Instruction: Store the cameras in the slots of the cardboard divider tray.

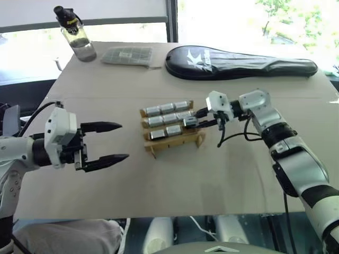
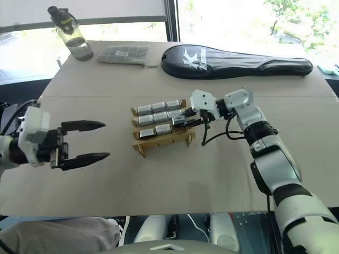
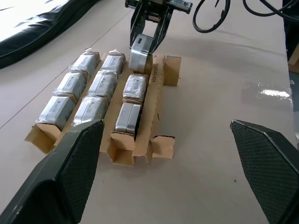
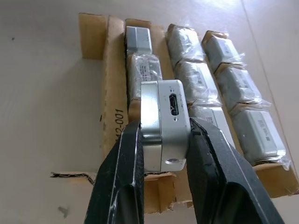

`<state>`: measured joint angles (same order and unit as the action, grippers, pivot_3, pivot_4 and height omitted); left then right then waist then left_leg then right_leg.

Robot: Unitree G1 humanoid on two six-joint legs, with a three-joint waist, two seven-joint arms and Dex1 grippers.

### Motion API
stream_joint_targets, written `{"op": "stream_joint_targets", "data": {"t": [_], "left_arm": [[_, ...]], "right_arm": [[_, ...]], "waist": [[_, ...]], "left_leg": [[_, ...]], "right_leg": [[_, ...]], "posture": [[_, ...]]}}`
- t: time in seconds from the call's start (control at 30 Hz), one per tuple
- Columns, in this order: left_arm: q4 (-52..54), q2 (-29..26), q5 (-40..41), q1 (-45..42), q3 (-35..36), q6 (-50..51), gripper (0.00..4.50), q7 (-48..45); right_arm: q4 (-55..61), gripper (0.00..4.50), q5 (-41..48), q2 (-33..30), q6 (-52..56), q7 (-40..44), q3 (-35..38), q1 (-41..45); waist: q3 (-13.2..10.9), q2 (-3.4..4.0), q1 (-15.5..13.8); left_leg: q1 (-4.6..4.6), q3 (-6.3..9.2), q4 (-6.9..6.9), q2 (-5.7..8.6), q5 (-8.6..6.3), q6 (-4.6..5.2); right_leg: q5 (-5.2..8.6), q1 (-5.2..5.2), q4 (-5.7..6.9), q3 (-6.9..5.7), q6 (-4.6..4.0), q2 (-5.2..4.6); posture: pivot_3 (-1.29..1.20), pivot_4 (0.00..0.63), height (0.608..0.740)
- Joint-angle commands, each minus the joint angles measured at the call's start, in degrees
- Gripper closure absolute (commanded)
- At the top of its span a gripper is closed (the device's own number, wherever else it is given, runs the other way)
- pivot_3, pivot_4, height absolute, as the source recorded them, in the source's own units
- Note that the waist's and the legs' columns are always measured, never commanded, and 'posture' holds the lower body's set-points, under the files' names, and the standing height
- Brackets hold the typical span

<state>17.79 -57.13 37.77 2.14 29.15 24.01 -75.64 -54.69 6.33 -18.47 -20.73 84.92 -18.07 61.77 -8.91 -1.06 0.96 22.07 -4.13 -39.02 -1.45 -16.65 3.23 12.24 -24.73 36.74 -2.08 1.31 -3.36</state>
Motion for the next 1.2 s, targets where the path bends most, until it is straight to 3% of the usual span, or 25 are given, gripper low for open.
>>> {"op": "stream_joint_targets", "data": {"t": [0.03, 0.37, 0.67, 0.73, 0.8, 0.87, 0.93, 1.2], "left_arm": [[2.58, -1.06, 1.46, 1.45, 4.29, 0.94, 0.0, 0.54], [5.47, -0.82, 2.58, 3.83, 6.8, 2.4, 0.0, 1.67], [5.21, -1.03, 2.96, 1.66, 4.48, 2.44, 0.0, 2.69], [4.94, -1.11, 2.93, 0.87, 3.78, 2.45, 0.0, 2.68], [4.76, -1.16, 2.91, 0.15, 3.14, 2.54, 0.0, 2.71], [4.6, -1.19, 2.96, -0.64, 2.49, 2.71, 0.0, 2.73], [4.43, -1.15, 3.15, -1.44, 1.73, 2.73, 0.0, 2.68], [3.13, 4.37, 1.99, -5.12, -6.86, -0.15, 0.0, 4.02]], "right_arm": [[-4.25, 3.8, -1.88, 0.84, -5.19, 3.97, 0.42, 1.84], [-11.57, 3.8, -5.57, 4.61, -8.69, 1.87, 1.33, 4.11], [-14.67, 3.8, -8.59, 4.52, -9.5, -0.87, 2.69, 4.4], [-14.77, 2.72, -8.91, 4.59, -9.43, -0.95, 2.89, 4.4], [-14.68, 2.03, -9.27, 4.64, -9.52, -1.06, 3.09, 4.3], [-14.32, 0.96, -8.73, 4.83, -10.12, -1.59, 4.12, 4.07], [-13.7, 0.17, -8.19, 4.57, -9.16, -1.37, 4.98, 4.04], [-0.56, 0.17, 1.88, 2.45, 1.98, -0.62, 13.83, 4.07]], "waist": [[0.0, 0.0, -0.02], [-0.01, 0.02, 1.13], [-0.06, 0.12, 1.19], [-0.06, 0.12, 1.35], [-0.06, 0.12, 1.4], [-0.07, 0.13, 1.4], [-0.07, 0.13, 1.43], [-0.22, 0.37, 1.39]], "left_leg": [[0.0, 0.01, 0.0, 0.01, 0.0, 0.0], [-0.07, 0.03, 0.02, 0.06, 0.02, -0.06], [-0.05, 0.14, 0.07, 0.15, 0.05, -0.11], [-0.04, 0.14, 0.09, 0.18, 0.04, -0.11], [-0.04, 0.13, 0.09, 0.19, 0.04, -0.11], [-0.06, 0.13, 0.09, 0.19, 0.05, -0.11], [-0.07, 0.14, 0.13, 0.19, 0.05, -0.12], [0.0, 0.15, 0.2, 0.2, 0.06, -0.13]], "right_leg": [[0.0, 0.01, 0.0, -0.02, 0.0, -0.16], [-0.01, 0.05, 0.05, -0.09, -0.01, -0.4], [-0.01, 0.07, 0.04, -0.05, -0.02, -0.6], [-0.01, 0.08, 0.01, -0.05, -0.02, -0.64], [-0.01, 0.08, 0.01, -0.03, -0.02, -0.65], [-0.01, 0.08, 0.02, -0.04, -0.02, -0.65], [-0.01, 0.07, 0.03, -0.05, -0.02, -0.64], [-0.02, 0.04, -0.01, -0.07, -0.01, -0.66]], "posture": [[0.0, 0.15, 0.74], [0.0, 0.15, 0.74], [0.0, 0.15, 0.74], [0.0, 0.15, 0.74], [0.0, 0.15, 0.74], [0.0, 0.15, 0.74], [0.0, 0.15, 0.74], [0.0, 0.15, 0.74]]}}
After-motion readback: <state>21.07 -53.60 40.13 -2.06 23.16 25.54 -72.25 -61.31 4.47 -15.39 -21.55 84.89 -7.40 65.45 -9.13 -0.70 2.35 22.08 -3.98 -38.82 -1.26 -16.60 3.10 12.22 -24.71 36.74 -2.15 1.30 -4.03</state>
